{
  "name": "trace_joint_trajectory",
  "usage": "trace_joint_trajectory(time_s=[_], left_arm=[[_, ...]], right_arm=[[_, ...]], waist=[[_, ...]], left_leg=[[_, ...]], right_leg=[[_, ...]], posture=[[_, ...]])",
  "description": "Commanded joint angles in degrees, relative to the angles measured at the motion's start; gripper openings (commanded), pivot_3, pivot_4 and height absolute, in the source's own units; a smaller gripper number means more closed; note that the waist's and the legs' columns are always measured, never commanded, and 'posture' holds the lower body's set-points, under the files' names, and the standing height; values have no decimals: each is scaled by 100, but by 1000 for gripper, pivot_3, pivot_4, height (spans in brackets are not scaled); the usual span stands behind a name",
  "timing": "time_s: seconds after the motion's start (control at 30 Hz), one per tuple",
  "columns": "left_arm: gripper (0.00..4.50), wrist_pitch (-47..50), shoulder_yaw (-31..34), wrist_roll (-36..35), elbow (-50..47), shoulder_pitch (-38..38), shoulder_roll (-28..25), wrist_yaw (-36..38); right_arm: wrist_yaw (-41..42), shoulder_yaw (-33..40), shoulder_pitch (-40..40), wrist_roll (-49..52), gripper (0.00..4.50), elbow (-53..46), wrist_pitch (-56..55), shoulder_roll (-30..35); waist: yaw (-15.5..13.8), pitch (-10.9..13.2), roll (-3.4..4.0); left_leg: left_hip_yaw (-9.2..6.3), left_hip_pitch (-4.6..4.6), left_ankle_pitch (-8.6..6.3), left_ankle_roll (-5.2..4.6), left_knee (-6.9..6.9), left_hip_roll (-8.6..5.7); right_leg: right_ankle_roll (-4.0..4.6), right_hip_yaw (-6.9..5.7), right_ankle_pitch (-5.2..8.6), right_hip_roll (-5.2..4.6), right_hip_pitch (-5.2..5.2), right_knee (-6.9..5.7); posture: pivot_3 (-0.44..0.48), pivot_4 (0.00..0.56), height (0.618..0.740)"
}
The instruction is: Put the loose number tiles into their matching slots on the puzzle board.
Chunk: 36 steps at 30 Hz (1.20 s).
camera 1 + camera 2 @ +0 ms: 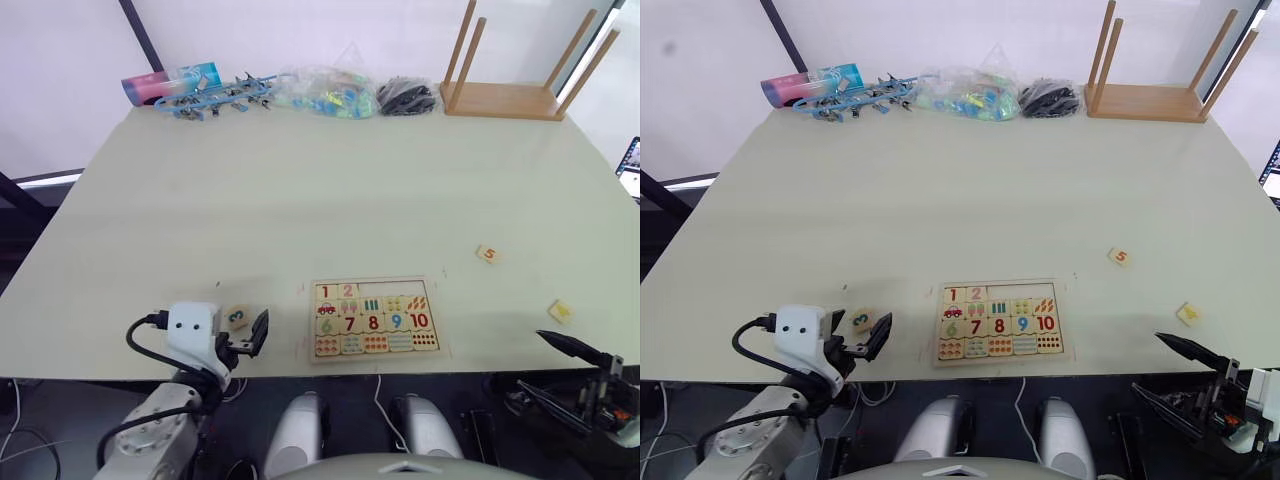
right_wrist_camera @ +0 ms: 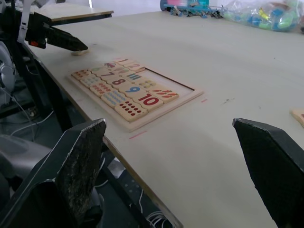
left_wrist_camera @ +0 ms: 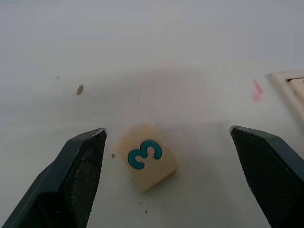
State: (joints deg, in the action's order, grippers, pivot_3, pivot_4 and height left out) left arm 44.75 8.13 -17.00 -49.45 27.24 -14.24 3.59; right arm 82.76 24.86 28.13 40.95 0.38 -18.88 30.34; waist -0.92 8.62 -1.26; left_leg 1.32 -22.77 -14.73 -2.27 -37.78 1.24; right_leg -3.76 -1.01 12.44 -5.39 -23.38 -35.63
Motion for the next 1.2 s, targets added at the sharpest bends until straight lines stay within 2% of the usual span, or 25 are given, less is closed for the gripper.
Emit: trace_joint_trajectory(time_s=[0.03,0.33,0.83,1.2], left_arm=[[4420,295,-207,249,-371,-93,259,-491],[4420,645,-301,381,-431,-174,627,-784],[4420,877,-354,555,-483,-225,723,-823],[4420,1180,-307,647,-507,-391,836,-886]], right_arm=[[34,197,5,130,4500,-180,32,99],[238,143,-276,97,4500,-109,47,215],[814,-222,-514,311,4500,-339,194,111],[809,-285,-511,279,4500,-523,268,95]], waist=[[0,1,-1],[0,2,-3],[1,-1,0],[-1,-6,8]], left_leg=[[-1,0,0,0,0,1],[0,-1,0,0,-1,-1],[-1,-1,1,-1,-3,-2],[-5,-1,1,-1,-14,-2]], right_leg=[[0,0,0,2,0,0],[0,4,0,2,-1,0],[1,7,0,5,0,0],[1,10,-1,11,5,-3]], posture=[[0,150,740],[0,150,740],[0,150,740],[0,150,740]])
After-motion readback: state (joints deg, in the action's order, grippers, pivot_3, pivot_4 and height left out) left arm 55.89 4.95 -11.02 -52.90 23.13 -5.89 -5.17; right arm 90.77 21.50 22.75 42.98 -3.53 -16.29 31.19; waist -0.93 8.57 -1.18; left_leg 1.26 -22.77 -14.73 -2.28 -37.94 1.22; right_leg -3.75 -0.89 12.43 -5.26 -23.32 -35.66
